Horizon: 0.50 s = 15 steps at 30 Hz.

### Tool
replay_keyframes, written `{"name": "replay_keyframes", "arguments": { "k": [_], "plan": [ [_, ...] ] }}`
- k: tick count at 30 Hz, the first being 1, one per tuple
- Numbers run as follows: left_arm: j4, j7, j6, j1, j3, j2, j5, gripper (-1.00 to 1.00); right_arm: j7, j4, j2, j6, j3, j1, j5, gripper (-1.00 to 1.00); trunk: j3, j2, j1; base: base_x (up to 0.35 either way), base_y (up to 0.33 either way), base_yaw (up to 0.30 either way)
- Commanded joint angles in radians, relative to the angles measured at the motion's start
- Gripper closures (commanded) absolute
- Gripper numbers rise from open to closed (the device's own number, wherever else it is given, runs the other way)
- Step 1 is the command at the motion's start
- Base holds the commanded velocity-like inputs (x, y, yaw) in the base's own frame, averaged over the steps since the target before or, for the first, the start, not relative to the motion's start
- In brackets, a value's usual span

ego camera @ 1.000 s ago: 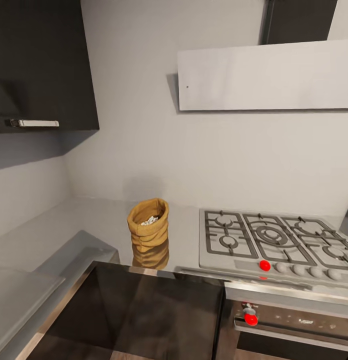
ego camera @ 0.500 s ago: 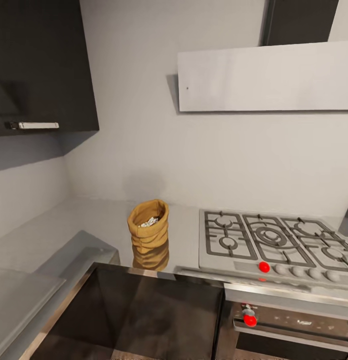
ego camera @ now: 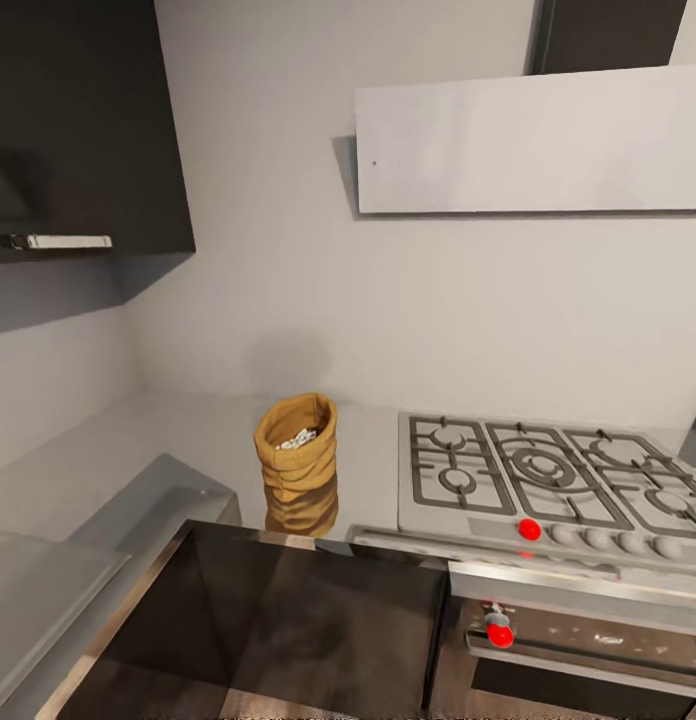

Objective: In the kitchen, take the popcorn bag from the countertop, put it into the microwave, and heat it until the popcorn is cooked so the cooked popcorn ends up inside the bag.

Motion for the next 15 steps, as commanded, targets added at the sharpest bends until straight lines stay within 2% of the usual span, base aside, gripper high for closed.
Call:
{"name": "replay_keyframes", "arguments": {
  "k": [1, 15],
  "plan": [
    [-0.002, 0.0, -0.001, 0.001, 0.0, 0.0, 0.005, -1.0, 0.002, 0.003, -0.001, -0.004, -0.008, -0.001, 0.007, -1.0, -0.003, -0.001, 0.0, 0.0, 0.0, 0.0],
    [-0.003, 0.0, -0.002, 0.001, -0.001, 0.0, 0.003, -1.0, 0.002, 0.003, 0.0, -0.004, -0.008, -0.001, 0.005, -1.0, -0.025, -0.001, 0.0, 0.0, 0.0, 0.0]
  ]
}}
